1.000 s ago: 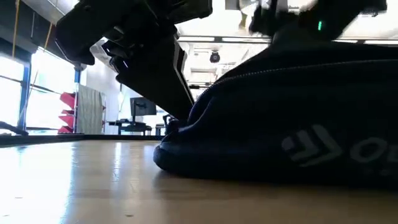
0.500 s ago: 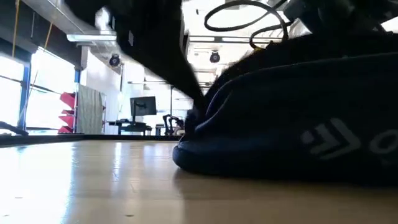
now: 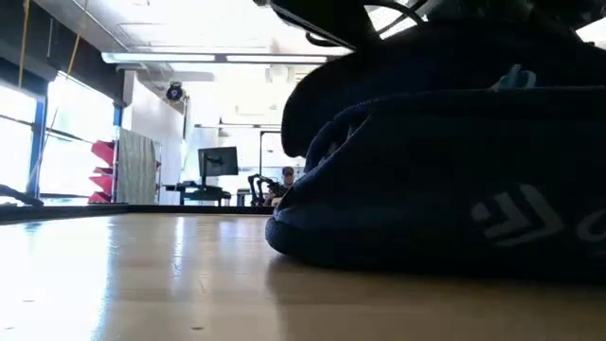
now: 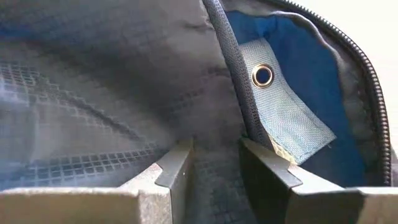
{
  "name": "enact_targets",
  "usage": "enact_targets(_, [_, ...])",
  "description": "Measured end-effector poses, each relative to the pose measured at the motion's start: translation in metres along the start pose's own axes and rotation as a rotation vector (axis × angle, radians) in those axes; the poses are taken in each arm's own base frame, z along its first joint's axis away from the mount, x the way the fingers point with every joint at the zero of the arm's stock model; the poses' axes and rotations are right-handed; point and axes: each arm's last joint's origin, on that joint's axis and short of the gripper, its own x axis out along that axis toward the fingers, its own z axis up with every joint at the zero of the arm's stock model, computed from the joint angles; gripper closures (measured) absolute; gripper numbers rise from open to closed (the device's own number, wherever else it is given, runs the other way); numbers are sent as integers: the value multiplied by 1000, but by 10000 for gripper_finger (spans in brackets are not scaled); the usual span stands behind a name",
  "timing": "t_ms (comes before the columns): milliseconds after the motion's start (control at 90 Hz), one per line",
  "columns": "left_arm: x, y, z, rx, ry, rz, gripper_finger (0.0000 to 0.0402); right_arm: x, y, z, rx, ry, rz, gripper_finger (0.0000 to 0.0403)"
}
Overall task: Unpack backpack
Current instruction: Put the white zip bag into the backpack
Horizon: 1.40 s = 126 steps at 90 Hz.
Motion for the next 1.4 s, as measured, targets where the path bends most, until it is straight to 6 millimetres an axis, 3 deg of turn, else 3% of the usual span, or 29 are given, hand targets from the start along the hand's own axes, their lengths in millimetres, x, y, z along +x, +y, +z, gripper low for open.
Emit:
enact_targets(278, [-15,-9,14,49,-60,44,353,0,1,0,-2,0,2,286])
enact_targets(478, [-47,-18,35,134,-71,139,353,0,1,0,17,2,5,286])
enact_targets(544, [-48,-18,37,132,-80,122,353,0,1,0,17,1,5,286])
enact_targets(656, [-26,-7,31,90,-52,30,362,0,1,-1,17,3,9,286])
enact_targets(833, [31,2,4,26,2,-139,391,-1,3,-2,11,4,15,286])
enact_targets(1056, [74,-11,-24,77,74,-436,399,-2,5,-3,5,7,23,286])
enact_targets(1211, [94,-22,-38,85,109,-447,401,-3,6,-3,2,5,30,286])
enact_targets(1400, [93,-20,-47,90,210,-464,401,-25,12,5,-89,-24,12,286])
